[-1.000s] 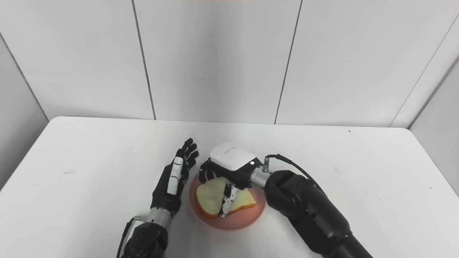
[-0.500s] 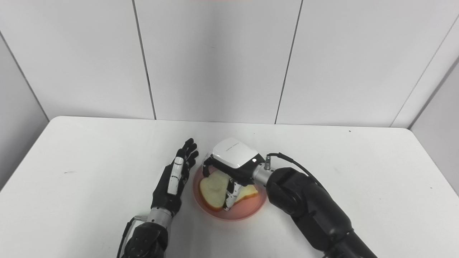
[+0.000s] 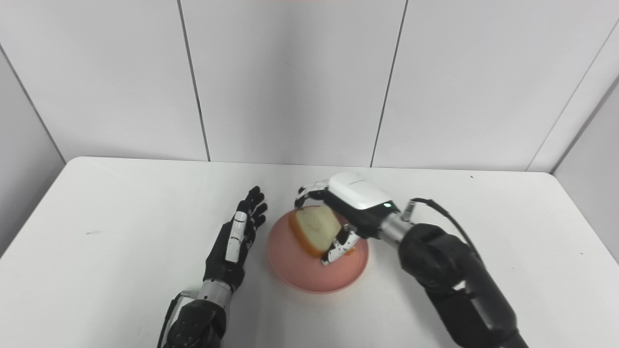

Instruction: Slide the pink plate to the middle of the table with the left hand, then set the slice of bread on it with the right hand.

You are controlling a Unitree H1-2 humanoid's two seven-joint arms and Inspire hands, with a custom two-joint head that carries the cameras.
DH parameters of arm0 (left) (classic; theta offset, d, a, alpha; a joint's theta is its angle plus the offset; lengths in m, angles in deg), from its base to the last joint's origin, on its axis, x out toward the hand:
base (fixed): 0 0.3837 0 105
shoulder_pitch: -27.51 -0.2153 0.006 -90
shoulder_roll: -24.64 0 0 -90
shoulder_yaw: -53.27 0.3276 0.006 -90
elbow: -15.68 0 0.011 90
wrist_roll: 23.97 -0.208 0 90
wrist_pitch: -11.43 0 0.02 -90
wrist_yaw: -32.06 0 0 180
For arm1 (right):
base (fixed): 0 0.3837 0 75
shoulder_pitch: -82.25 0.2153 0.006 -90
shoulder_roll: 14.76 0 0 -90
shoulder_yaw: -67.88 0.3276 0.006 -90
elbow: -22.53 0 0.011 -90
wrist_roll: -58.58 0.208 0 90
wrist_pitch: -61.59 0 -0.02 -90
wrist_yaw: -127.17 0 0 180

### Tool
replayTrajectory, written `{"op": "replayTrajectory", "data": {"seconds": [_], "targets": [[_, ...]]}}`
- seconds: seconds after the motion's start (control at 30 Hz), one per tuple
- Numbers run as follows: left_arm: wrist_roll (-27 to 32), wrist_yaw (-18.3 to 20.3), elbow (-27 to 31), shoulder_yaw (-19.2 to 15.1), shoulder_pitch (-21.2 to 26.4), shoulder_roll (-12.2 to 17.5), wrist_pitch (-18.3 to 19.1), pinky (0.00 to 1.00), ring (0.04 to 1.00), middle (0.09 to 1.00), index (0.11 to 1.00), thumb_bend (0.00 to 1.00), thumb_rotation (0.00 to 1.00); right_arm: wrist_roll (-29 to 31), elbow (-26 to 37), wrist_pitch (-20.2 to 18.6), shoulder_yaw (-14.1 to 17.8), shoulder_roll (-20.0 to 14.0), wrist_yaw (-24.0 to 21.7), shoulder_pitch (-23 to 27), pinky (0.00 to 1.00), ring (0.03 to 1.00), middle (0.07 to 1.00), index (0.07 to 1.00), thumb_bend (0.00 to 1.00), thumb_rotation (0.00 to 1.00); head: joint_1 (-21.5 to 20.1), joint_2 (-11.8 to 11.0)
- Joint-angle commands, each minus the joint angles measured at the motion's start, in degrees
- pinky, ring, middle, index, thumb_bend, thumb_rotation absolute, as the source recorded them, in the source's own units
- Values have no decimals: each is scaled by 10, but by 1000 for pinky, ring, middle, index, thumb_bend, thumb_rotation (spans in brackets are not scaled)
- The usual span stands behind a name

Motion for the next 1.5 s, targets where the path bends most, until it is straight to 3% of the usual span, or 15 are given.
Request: {"op": "replayTrajectory", "data": {"seconds": [0.0,0.23,0.3,0.5,0.63,0.7,0.8,1.03,1.17,1.3,1.47], "targets": [[11,7,-1,-1,-1,-1,9,977,965,979,935,699,1000,30,19,-9,28,-11,18,1,735,867,886,815,740,131,-1,-1],[12,12,-2,-5,-3,0,12,988,966,979,932,704,1000,90,4,31,75,-19,56,-37,725,921,963,925,739,253,-4,-1],[13,14,-3,-7,-2,0,10,974,963,976,927,699,1000,98,-3,38,80,-19,65,-44,771,966,996,962,734,326,-5,-3],[18,18,-3,-7,-4,0,7,971,966,979,930,689,1000,126,-28,68,89,-14,89,-61,815,984,1000,989,743,360,-6,-2],[19,18,-6,-7,-4,1,4,960,962,977,930,687,1000,213,-74,81,125,23,111,-81,895,998,1000,999,736,446,-8,-3],[21,18,-5,-9,-4,0,4,968,962,975,928,688,1000,254,-99,86,143,47,121,-92,932,999,1000,1000,738,553,-8,-3],[20,19,4,-9,-9,3,5,990,975,983,935,679,1000,305,-86,74,159,82,129,-120,966,1000,1000,1000,701,718,-10,0],[20,24,34,-7,-21,11,15,1000,1000,1000,964,655,1000,439,-75,40,181,145,125,-139,1000,1000,1000,1000,690,775,-17,-8],[24,27,40,-10,-26,15,15,1000,1000,1000,977,644,1000,438,-88,42,184,166,142,-143,1000,1000,1000,1000,719,793,-23,-12],[24,28,37,-13,-27,21,19,1000,1000,1000,993,678,1000,436,-111,68,187,183,154,-145,1000,995,1000,1000,725,748,-26,-20],[29,32,30,-15,-27,27,12,1000,1000,1000,1000,685,1000,431,-130,82,190,197,169,-144,1000,1000,1000,1000,729,804,-33,-27]]}}
